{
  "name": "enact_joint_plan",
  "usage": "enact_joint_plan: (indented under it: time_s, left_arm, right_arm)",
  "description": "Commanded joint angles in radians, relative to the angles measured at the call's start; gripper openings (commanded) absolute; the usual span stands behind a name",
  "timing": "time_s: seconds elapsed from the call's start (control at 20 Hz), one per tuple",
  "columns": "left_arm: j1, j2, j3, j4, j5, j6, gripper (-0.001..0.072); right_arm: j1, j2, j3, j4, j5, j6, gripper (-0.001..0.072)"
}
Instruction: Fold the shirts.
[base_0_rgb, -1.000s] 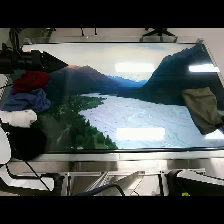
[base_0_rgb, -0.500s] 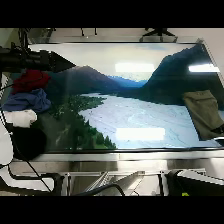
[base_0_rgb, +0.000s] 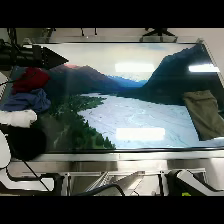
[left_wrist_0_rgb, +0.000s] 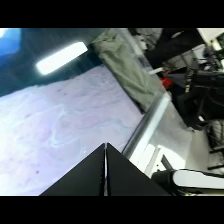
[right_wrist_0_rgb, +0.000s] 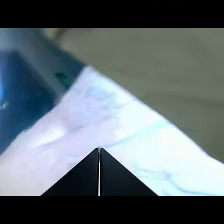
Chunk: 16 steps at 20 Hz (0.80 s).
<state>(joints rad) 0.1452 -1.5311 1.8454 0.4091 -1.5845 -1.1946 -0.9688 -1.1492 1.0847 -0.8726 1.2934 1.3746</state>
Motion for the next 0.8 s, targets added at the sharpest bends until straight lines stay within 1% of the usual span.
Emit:
enact_joint_plan:
  time_s: [0.0, 0.1, 0.2, 0.3, 0.4, 0.55, 0.75]
  left_arm:
    - [-0.002, 0.124, -0.151, 0.201, 0.053, -0.027, 0.0011]
    - [-0.024, 0.257, -0.354, 0.255, 0.09, -0.026, 0.0012]
    - [-0.052, 0.414, -0.603, 0.302, 0.127, -0.026, 0.0011]
    - [-0.074, 0.562, -0.839, 0.322, 0.201, -0.033, 0.0012]
    - [-0.08, 0.679, -1.018, 0.325, 0.237, -0.056, 0.0011]
    - [-0.08, 0.768, -1.149, 0.324, 0.206, -0.074, 0.0012]
    - [-0.08, 0.847, -1.23, 0.324, 0.224, -0.098, 0.0012]
  right_arm:
    - [0.196, 0.106, -0.023, 0.062, -0.002, -0.029, 0.002]
    - [0.337, 0.157, -0.095, 0.057, -0.002, -0.04, 0.002]
    - [0.47, 0.21, -0.214, 0.047, -0.011, -0.04, 0.002]
    - [0.588, 0.251, -0.343, 0.047, -0.064, -0.04, 0.002]
    - [0.663, 0.256, -0.415, 0.047, -0.093, -0.044, 0.002]
    - [0.697, 0.249, -0.423, 0.048, -0.108, -0.043, 0.0021]
    - [0.696, 0.248, -0.423, 0.047, -0.1, -0.036, 0.0021]
